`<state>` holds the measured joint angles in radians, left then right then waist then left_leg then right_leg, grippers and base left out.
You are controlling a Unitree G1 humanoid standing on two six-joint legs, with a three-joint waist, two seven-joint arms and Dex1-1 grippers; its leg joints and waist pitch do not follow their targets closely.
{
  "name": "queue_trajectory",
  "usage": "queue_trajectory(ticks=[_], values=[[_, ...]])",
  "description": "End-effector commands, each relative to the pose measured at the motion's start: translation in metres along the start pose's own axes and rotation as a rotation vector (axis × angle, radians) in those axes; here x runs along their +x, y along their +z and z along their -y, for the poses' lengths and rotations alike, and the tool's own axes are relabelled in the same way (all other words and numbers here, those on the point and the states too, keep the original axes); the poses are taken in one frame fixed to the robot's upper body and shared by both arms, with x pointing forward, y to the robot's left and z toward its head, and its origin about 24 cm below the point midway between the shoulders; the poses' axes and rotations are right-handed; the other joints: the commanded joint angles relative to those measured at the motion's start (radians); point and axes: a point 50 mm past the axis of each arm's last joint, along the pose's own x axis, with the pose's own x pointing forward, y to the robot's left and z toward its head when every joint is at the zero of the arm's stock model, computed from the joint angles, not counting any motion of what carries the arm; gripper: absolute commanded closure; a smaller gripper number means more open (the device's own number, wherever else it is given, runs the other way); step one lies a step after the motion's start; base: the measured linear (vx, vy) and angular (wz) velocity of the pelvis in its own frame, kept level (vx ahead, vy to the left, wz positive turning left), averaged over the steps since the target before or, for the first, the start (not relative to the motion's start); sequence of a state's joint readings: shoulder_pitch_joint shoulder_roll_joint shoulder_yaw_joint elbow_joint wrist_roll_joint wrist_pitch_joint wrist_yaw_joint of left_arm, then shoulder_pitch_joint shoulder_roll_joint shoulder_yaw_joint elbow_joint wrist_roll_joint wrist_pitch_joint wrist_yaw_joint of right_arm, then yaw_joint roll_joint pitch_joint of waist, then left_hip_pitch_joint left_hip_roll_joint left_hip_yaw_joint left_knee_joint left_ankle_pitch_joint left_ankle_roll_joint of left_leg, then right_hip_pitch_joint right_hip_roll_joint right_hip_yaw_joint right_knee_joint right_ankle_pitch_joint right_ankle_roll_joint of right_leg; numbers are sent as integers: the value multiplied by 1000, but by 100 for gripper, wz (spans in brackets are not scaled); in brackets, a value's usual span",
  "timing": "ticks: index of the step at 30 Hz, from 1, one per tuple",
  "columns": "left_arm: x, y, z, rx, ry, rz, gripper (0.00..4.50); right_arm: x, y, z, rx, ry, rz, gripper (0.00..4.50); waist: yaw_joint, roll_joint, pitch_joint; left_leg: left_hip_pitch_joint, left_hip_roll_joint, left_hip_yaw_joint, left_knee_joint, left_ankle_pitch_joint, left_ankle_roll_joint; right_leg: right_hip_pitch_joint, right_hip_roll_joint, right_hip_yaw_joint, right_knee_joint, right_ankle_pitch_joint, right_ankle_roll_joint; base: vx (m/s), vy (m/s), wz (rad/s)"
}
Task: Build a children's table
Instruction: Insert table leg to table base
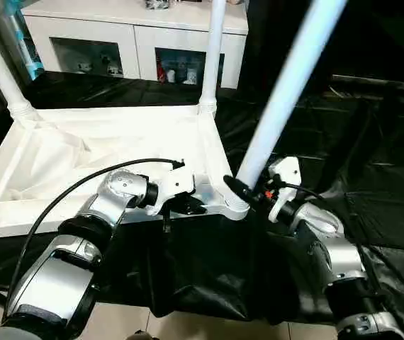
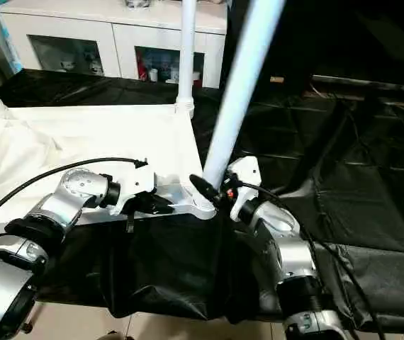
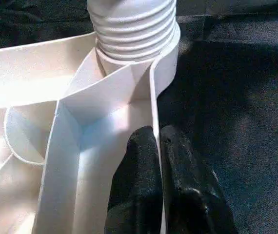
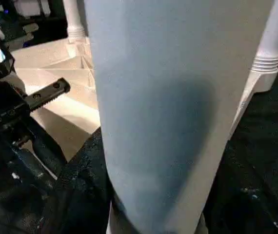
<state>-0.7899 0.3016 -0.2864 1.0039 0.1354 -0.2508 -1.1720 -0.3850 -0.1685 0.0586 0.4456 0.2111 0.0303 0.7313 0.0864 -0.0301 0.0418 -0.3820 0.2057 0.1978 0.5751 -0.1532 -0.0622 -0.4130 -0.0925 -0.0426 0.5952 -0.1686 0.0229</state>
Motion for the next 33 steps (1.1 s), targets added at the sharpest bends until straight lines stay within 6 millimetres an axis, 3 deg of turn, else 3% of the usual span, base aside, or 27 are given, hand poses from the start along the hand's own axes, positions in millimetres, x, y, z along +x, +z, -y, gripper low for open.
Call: queue_trajectory(ticks=[1,5,10,16,21,25,33], values=[[-4,-7,-1,-18,57,-19,450,-8,-33,-6,67,23,-140,258,-1,2,-47,28,28,-22,-85,-473,-27,18,-53,31,-94,-450,-160,0,0,0],[-5,-7,-2,-14,66,-22,450,-11,-34,-5,74,21,-129,258,-1,-2,-46,28,26,-22,-84,-486,-26,19,-55,29,-96,-475,-158,0,0,0],[-8,-7,-4,-9,63,-23,450,-12,-37,-6,53,45,-159,258,-1,5,-47,29,28,-25,-86,-488,-30,18,-55,30,-97,-482,-153,0,0,0],[-10,-1,0,12,-32,29,450,-13,-36,-5,25,145,-202,259,0,-3,-48,25,28,-23,-85,-471,-21,24,-55,30,-93,-454,-164,0,0,0],[-14,0,4,35,-111,27,450,-20,-35,-3,36,229,-217,259,4,-7,-54,21,31,-16,-84,-391,-4,32,-50,30,-75,-297,-210,0,0,0],[-20,0,8,57,-155,20,450,-26,-33,-1,24,290,-240,259,10,-2,-57,21,32,-9,-80,-347,12,38,-48,28,-66,-218,-236,0,0,0],[-27,7,6,51,-130,64,450,-22,-27,-4,2,355,-241,259,7,-3,-41,21,32,-10,-85,-371,4,32,-47,29,-71,-282,-221,0,0,0]])
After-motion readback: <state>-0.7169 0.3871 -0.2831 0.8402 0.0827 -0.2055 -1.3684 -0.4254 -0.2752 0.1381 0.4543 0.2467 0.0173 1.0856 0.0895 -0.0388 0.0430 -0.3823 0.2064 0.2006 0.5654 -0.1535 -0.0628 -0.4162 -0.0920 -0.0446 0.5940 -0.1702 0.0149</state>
